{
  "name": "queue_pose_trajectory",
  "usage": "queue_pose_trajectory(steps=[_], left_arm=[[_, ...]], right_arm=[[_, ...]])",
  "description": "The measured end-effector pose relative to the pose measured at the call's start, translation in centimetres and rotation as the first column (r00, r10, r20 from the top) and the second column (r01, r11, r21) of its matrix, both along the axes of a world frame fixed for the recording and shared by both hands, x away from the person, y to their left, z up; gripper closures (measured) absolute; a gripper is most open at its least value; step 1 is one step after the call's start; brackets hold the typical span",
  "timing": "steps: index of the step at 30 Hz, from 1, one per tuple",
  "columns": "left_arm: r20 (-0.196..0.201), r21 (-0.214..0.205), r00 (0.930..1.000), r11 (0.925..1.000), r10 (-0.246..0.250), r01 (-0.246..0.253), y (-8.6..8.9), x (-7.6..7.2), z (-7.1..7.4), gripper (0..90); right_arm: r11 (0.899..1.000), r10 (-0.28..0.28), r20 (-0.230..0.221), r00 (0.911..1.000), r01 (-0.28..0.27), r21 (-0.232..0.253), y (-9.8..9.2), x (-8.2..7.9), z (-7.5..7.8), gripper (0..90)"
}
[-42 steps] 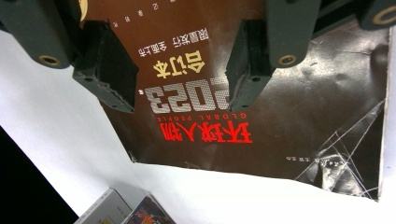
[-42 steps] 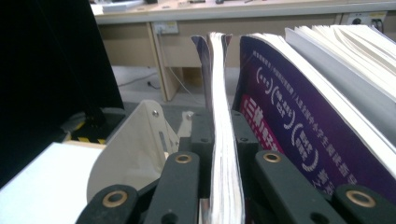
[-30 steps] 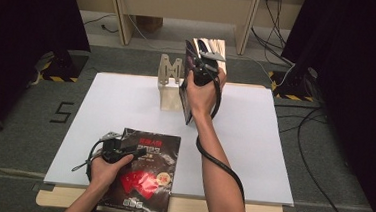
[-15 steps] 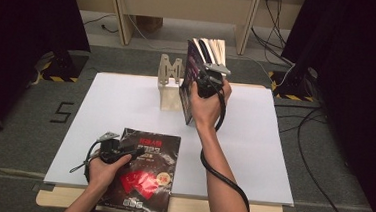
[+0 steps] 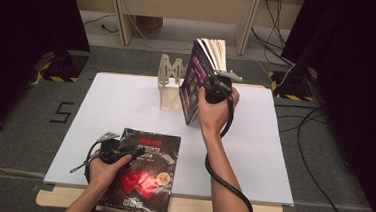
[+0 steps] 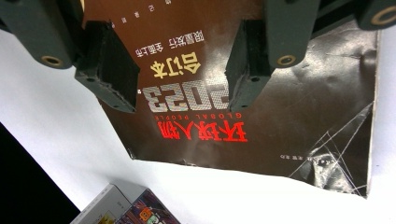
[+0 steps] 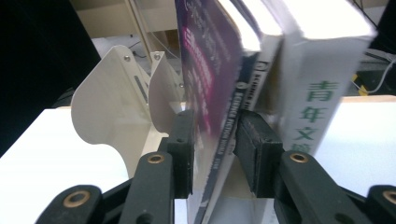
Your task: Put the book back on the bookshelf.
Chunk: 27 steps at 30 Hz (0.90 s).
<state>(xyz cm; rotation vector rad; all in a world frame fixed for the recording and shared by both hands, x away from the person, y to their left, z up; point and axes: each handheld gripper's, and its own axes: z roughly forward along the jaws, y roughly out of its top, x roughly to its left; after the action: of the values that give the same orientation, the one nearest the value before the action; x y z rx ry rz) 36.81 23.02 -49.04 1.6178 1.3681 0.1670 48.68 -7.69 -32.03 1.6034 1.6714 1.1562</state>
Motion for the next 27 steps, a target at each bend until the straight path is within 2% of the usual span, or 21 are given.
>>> queue_pose_trajectory(steps=[6, 12, 15, 17, 20, 27], left_arm=[[0.003, 0.0, 1.0, 1.0, -0.003, 0.003, -0.04, -0.02, 0.06, 42.6], [0.002, 0.002, 1.0, 1.0, -0.005, 0.005, -0.06, -0.07, 0.12, 42.6], [0.001, 0.001, 1.0, 1.0, -0.004, 0.004, -0.01, -0.04, 0.11, 42.6], [0.0, -0.001, 1.0, 1.0, -0.003, 0.003, -0.01, -0.06, 0.15, 42.6], [0.005, -0.002, 1.0, 1.0, -0.003, 0.003, 0.01, -0.06, 0.21, 42.6], [0.003, -0.001, 1.0, 1.0, -0.007, 0.007, -0.11, -0.03, 0.16, 42.6]], right_arm=[[1.0, -0.013, 0.0, 0.9999, 0.013, -0.01, -0.48, -0.43, -0.04, 69.6], [0.999, -0.04, 0.04, 0.9984, 0.04, -0.001, -0.46, -0.38, -0.36, 70.9], [0.999, -0.045, 0.044, 0.998, 0.045, 0.001, -0.23, -0.14, -0.47, 70.8], [0.999, -0.052, 0.041, 0.9978, 0.052, -0.004, 0.02, -0.07, -0.36, 71.0], [0.998, -0.063, 0.061, 0.9961, 0.065, -0.026, 0.09, -0.28, -0.39, 73.1], [0.999, -0.049, 0.087, 0.995, 0.049, 0.006, 0.02, -0.45, -0.27, 71.2]])
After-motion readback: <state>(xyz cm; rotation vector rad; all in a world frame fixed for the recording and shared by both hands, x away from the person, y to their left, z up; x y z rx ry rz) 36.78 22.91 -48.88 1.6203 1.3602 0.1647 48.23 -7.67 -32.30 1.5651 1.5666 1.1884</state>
